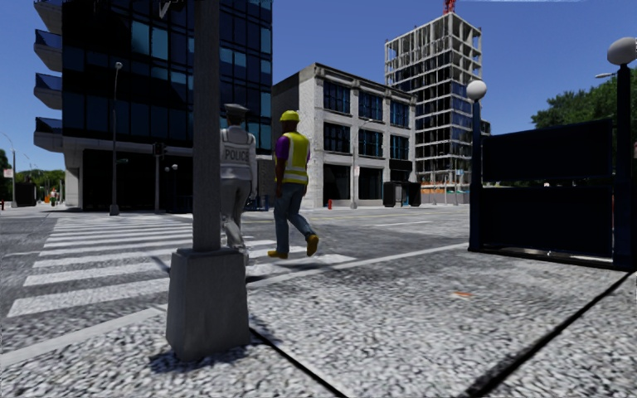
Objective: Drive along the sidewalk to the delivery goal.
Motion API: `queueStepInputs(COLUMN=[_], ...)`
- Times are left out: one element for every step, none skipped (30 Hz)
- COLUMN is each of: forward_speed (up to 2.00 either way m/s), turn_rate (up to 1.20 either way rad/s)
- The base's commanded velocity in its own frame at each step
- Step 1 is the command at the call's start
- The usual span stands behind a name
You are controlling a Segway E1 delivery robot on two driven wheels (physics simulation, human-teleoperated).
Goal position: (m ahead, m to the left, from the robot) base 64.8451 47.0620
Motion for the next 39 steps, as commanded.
queueStepInputs(forward_speed=[0.82, 0.82, 0.82, 0.82, 0.82, 0.82, 0.82, 0.82, 0.82, 0.82, 0.82, 0.82, 0.82, 0.82, 0.84, 0.85, 0.86, 0.86, 0.86, 0.86, 0.86, 0.86, 0.86, 0.86, 0.86, 0.86, 0.87, 0.91, 0.91, 0.91, 0.92, 0.92, 0.92, 0.92, 0.92, 0.92, 0.92, 0.92, 0.92], turn_rate=[-0.29, -0.34, -0.34, -0.37, -0.38, -0.38, -0.38, -0.38, -0.38, -0.38, -0.38, -0.38, -0.38, -0.38, -0.38, -0.32, -0.21, -0.21, -0.21, -0.22, -0.22, -0.22, -0.22, -0.22, -0.22, -0.22, 0.00, 0.00, 0.00, 0.00, 0.00, 0.00, 0.00, 0.00, 0.00, 0.00, 0.00, 0.00, 0.00])
